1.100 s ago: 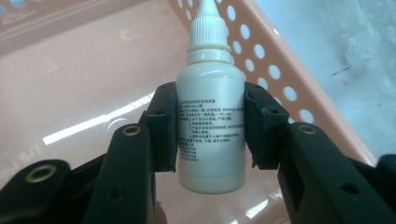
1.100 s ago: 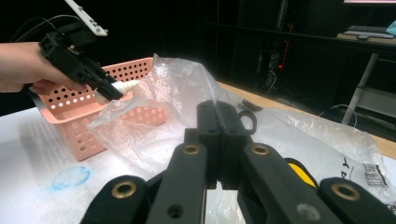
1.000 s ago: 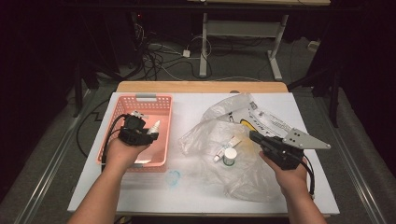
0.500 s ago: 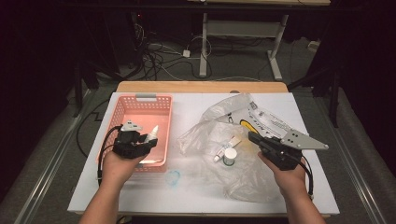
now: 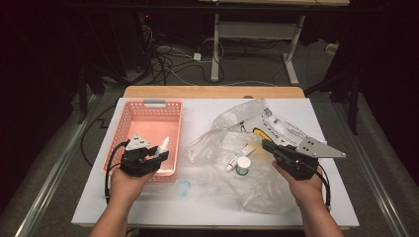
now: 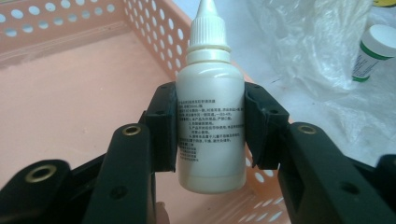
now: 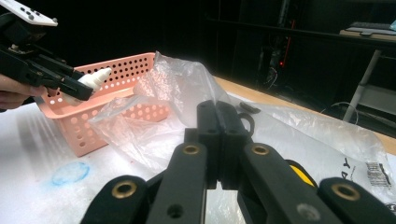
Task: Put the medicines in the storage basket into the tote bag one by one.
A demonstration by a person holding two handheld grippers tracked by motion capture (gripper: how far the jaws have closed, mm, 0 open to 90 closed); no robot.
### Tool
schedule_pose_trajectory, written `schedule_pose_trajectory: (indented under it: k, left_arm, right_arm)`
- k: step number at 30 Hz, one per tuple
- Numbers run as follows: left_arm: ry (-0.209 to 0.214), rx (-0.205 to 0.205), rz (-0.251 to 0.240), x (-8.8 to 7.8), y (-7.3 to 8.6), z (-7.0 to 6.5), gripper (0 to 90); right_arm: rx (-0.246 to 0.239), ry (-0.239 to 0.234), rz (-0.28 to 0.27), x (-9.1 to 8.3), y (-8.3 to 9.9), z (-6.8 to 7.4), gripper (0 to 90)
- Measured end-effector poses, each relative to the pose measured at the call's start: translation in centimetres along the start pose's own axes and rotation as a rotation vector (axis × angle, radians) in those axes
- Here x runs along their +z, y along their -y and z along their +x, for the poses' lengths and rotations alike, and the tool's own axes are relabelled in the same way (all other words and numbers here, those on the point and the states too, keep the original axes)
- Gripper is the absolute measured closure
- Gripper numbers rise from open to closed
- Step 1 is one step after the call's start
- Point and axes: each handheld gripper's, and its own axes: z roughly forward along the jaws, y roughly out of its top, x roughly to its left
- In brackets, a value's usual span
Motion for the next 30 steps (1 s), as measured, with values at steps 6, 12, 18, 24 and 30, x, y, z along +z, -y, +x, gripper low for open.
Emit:
schedule_pose_trajectory:
  k: [6,12,18,24,30]
  left_arm:
    - [0.027,0.016,-0.023,-0.7,-0.2,-0.9,58.3]
    - [0.062,0.043,-0.059,-1.6,-0.7,-2.5,58.3]
    - [0.096,0.072,-0.074,-1.8,-0.9,-4.0,58.3]
    - [0.137,0.093,-0.071,-1.3,-0.8,-5.4,58.3]
    - [0.175,0.128,-0.067,-0.7,-0.8,-7.1,58.3]
  right_arm:
    - [-0.001,-0.003,-0.005,-0.1,-0.1,0.1,90.0]
    - [-0.005,-0.003,-0.01,-0.3,-0.2,0.0,90.0]
    - [-0.005,-0.003,-0.012,-0.3,-0.3,0.1,90.0]
    - [-0.006,-0.003,-0.011,-0.3,-0.3,0.1,90.0]
    - [-0.007,-0.003,-0.013,-0.3,-0.3,0.1,90.0]
